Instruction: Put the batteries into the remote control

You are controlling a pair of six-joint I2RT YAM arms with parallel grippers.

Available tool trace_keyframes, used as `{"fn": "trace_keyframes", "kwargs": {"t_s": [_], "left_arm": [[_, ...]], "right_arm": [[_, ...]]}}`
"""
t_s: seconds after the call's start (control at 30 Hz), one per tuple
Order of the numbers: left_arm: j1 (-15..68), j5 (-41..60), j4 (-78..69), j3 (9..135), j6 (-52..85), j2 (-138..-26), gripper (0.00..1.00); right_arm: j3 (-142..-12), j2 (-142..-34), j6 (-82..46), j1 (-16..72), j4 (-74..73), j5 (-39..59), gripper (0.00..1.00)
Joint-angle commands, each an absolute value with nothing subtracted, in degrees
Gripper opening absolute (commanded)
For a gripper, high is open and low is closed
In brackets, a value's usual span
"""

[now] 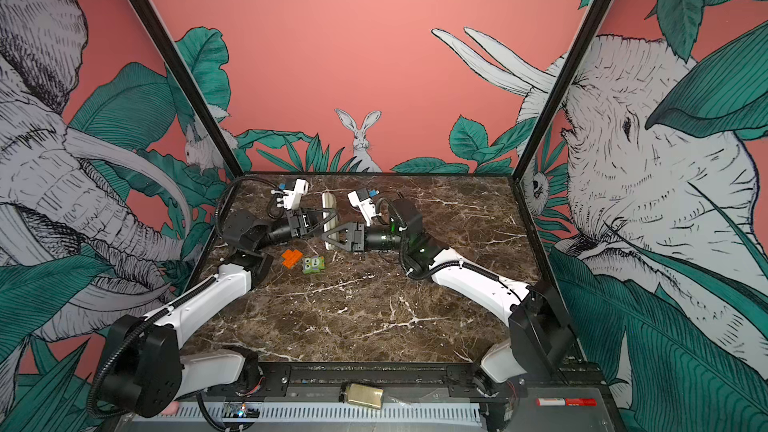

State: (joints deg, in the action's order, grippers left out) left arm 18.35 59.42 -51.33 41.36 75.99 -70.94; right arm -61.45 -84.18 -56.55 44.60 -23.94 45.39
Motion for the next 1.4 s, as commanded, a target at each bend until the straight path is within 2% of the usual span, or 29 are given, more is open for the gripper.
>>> {"fn": "trace_keyframes", "kwargs": {"t_s": [0.0, 0.07, 0.1, 0.13, 0.17, 0.33, 0.43, 0.57, 0.73, 0.9, 1.13, 1.37], "left_arm": [[18.74, 59.95, -42.63, 43.29, 68.98, -68.48, 0.08], [18.79, 59.25, -37.5, 43.65, 65.63, -67.77, 0.06], [18.81, 58.81, -34.68, 43.71, 63.79, -67.48, 0.06], [18.81, 58.2, -32.19, 43.85, 62.24, -67.06, 0.06], [18.81, 57.27, -29.41, 43.94, 60.51, -66.62, 0.06], [18.81, 55.71, -20.14, 44.75, 55.08, -66.04, 0.04], [18.79, 51.45, -13.13, 45.04, 51.17, -65.18, 0.04], [18.78, 47.64, -8.8, 44.76, 49.7, -65.64, 0.04], [19.22, 40.4, 3.56, 46.69, 42.52, -66.45, 0.03], [21.4, 31.9, 13.77, 49.02, 35.89, -67.29, 0.07], [25.86, 22.83, 22.04, 50.25, 36.04, -71.98, 0.04], [29.44, 15.21, 29.23, 54.01, 36.74, -78.48, 0.04]], "right_arm": [[-63.09, -83.63, -54.04, 44.47, -23.65, 44.45, 0.53], [-63.52, -83.5, -52.76, 44.49, -21.23, 43.95, 0.65], [-63.62, -83.52, -52.2, 44.42, -20.07, 43.63, 0.75], [-63.6, -83.45, -51.78, 44.34, -18.9, 42.95, 0.92], [-63.59, -83.33, -51.39, 44.25, -17.62, 41.98, 0.99], [-62.43, -82.33, -50.05, 43.69, -15.1, 39.72, 0.99], [-61.19, -80.5, -46.87, 43.27, -8.52, 36.74, 0.99], [-54.75, -76.04, -46.08, 41.43, -3.07, 32.03, 0.99], [-52.37, -70.64, -39.38, 40.92, 13.17, 21.71, 0.99], [-54.01, -68.87, -35.03, 40.82, 26.35, 12.69, 0.99], [-52.44, -63.04, -36.4, 40.84, 31.52, -0.66, 0.99], [-52.13, -57.84, -39.33, 40.74, 36.85, -11.16, 0.99]]}}
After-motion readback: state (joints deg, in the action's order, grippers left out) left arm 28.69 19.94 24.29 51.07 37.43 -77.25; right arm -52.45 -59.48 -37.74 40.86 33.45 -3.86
